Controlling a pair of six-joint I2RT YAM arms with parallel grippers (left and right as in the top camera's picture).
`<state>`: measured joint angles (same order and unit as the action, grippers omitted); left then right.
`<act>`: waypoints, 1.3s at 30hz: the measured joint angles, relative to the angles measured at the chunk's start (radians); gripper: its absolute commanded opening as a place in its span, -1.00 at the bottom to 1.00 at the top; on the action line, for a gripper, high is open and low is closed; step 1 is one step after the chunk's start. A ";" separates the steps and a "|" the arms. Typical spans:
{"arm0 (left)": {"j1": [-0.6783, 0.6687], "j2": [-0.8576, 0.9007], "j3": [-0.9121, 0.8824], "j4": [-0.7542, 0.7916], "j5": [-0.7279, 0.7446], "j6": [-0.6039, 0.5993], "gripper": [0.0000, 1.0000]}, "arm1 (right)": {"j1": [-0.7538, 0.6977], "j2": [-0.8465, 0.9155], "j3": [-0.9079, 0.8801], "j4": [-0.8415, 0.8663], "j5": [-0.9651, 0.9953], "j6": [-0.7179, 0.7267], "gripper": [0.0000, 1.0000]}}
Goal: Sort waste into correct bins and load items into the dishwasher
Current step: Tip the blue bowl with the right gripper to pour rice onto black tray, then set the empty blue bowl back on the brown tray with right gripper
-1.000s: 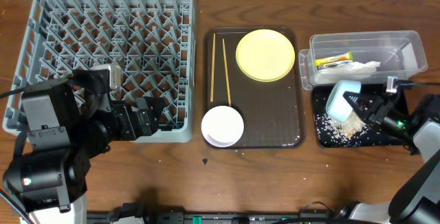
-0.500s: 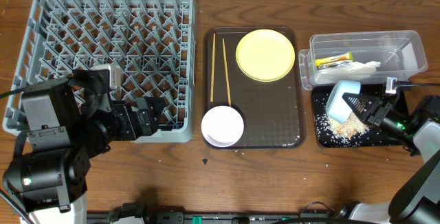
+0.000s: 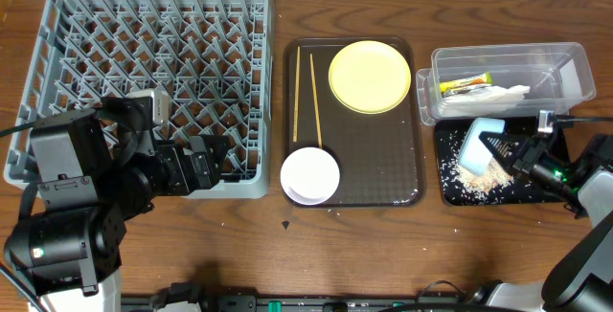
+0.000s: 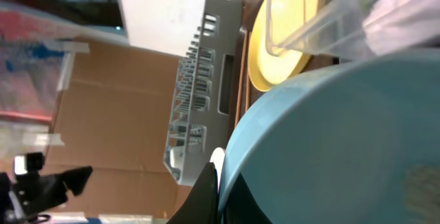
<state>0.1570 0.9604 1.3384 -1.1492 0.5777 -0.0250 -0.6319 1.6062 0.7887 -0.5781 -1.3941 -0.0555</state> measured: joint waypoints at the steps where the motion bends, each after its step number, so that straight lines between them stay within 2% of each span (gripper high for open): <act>1: 0.000 0.000 0.000 0.000 0.000 0.000 0.96 | -0.002 0.000 0.000 -0.015 -0.019 -0.017 -0.98; 7: 0.000 0.000 0.000 0.000 0.000 0.000 0.96 | -0.006 -0.014 0.000 -0.074 -0.002 -0.049 -0.98; 11: 0.000 0.000 0.000 0.000 0.000 0.000 0.96 | -0.006 -0.032 0.000 -0.053 0.056 -0.026 -0.97; 19: 0.000 0.000 0.000 0.000 0.000 0.000 0.96 | -0.005 -0.078 -0.001 -0.036 0.015 -0.083 -0.98; 22: 0.000 0.000 0.000 0.001 0.000 0.000 0.96 | -0.006 -0.089 0.000 -0.032 0.089 -0.011 -0.98; 25: 0.000 0.000 0.000 0.000 0.000 0.000 0.96 | 0.006 -0.091 -0.001 -0.018 0.071 -0.042 -0.98; 30: 0.000 0.000 0.000 0.000 0.000 0.000 0.96 | 0.043 -0.099 -0.001 -0.005 0.061 0.010 -0.98; 35: 0.000 0.000 0.000 0.000 0.000 0.000 0.96 | 0.196 -0.222 -0.001 -0.076 0.174 0.061 -0.97; 39: 0.000 0.000 0.000 0.000 0.000 0.000 0.96 | 0.464 -0.352 0.000 -0.090 0.401 0.129 -0.98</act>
<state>0.1570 0.9604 1.3384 -1.1492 0.5777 -0.0250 -0.1677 1.2545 0.7883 -0.6685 -0.9936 0.0738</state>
